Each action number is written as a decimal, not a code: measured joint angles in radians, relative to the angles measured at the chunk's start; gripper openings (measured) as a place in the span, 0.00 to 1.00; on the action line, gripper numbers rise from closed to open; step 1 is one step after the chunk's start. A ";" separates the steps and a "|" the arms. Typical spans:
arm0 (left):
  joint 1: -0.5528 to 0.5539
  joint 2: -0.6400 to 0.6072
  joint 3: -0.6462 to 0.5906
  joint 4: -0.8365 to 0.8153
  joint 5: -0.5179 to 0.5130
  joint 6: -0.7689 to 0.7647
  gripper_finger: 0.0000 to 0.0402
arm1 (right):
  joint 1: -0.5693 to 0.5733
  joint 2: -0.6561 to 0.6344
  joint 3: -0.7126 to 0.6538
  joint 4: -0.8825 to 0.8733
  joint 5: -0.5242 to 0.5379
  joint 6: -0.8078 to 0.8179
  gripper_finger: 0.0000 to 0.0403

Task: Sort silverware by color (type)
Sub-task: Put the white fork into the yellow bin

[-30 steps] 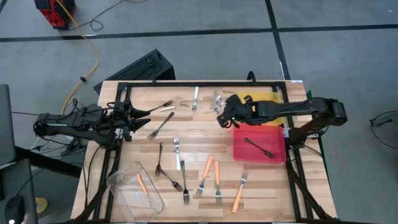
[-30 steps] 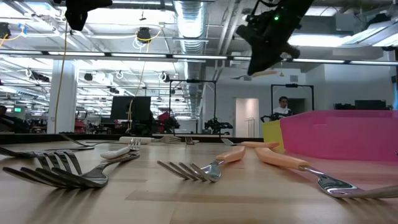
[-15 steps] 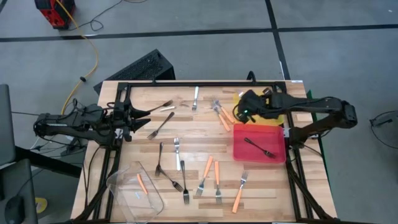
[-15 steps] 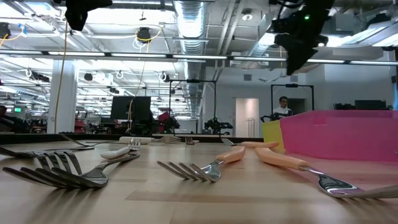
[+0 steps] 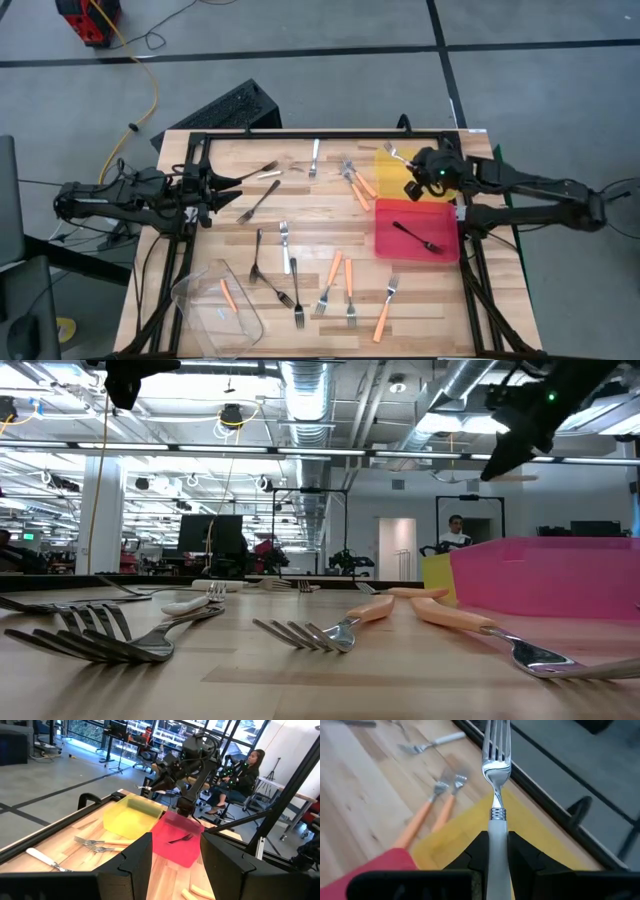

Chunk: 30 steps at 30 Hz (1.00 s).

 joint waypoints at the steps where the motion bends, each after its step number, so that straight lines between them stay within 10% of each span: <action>1: 0.000 0.000 0.000 0.000 -0.001 0.000 0.38 | -0.016 -0.010 -0.021 0.015 -0.001 0.000 0.18; 30: 0.000 0.000 0.000 -0.047 -0.030 0.031 0.38 | -0.252 0.344 -0.188 0.168 -0.088 -0.025 0.18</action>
